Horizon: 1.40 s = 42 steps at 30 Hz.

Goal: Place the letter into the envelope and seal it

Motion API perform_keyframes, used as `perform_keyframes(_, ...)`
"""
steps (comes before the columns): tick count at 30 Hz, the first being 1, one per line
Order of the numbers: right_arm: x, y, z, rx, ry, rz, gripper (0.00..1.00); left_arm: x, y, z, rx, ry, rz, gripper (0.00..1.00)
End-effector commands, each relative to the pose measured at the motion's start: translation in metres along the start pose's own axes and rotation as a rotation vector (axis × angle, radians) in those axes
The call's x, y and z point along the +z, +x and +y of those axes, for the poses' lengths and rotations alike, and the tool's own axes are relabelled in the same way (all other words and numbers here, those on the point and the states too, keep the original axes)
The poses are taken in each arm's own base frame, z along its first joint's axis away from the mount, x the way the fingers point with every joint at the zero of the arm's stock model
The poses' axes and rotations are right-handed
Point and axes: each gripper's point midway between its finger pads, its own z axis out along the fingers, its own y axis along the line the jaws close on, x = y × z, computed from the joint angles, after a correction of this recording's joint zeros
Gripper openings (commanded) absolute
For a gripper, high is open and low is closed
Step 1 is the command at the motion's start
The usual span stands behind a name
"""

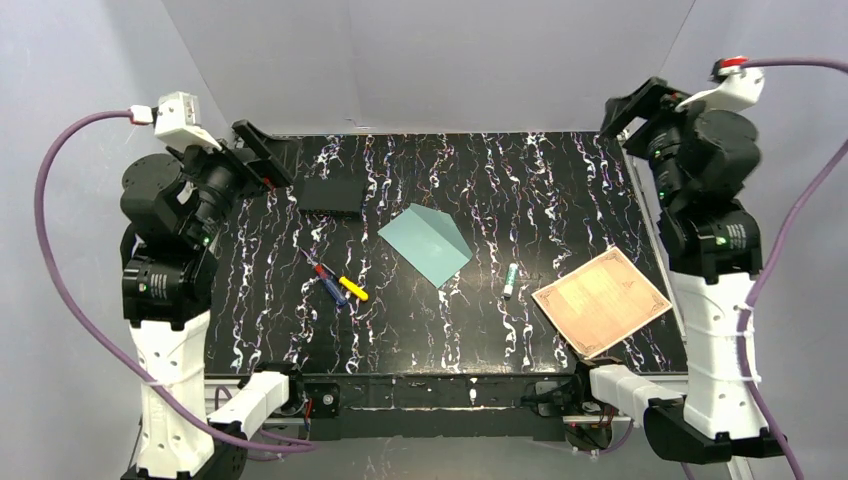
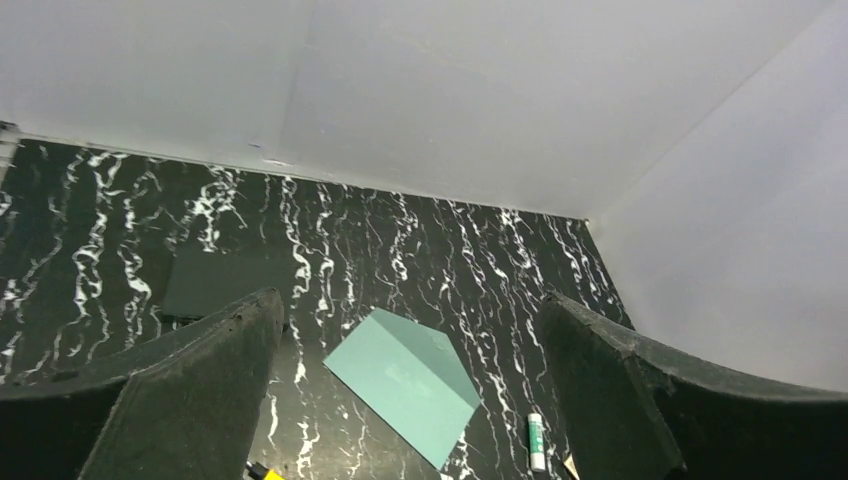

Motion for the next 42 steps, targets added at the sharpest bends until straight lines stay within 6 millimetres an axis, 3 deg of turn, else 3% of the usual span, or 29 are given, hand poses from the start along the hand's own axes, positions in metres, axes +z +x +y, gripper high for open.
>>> perform_keyframes(1,-0.001,0.091,-0.045,0.048,0.224,0.278,0.88,0.013,0.022,-0.008,-0.062,0.069,0.079,0.98)
perform_keyframes(5,-0.025,0.197,-0.059,0.073,0.260,0.635,0.88,0.013,0.049,-0.015,-0.092,0.172,0.086,0.98)
perform_keyframes(8,-0.059,0.279,-0.067,0.093,0.260,0.931,0.79,0.022,0.086,-0.015,-0.136,0.244,0.133,0.98)
perform_keyframes(10,-0.084,0.316,-0.077,0.084,0.290,1.076,0.74,0.028,0.106,-0.014,-0.169,0.265,0.201,0.98)
perform_keyframes(12,-0.106,0.339,-0.090,0.048,0.331,1.167,0.72,0.034,0.130,-0.012,-0.209,0.271,0.300,0.98)
perform_keyframes(15,-0.131,0.351,-0.104,-0.059,0.400,1.209,0.74,0.037,0.161,-0.004,-0.269,0.253,0.406,0.98)
perform_keyframes(24,-0.166,0.393,-0.098,-0.397,0.456,1.229,0.81,0.028,0.223,0.021,-0.329,0.165,0.544,0.98)
perform_keyframes(30,-0.157,0.417,-0.094,-0.722,0.483,1.228,0.79,0.027,0.236,0.027,-0.335,0.142,0.593,0.99)
perform_keyframes(34,-0.148,0.426,-0.106,-0.870,0.539,1.202,0.73,0.028,0.238,0.030,-0.329,0.129,0.603,0.99)
perform_keyframes(42,-0.138,0.442,-0.112,-0.933,0.556,1.173,0.67,0.030,0.236,0.035,-0.307,0.091,0.610,0.99)
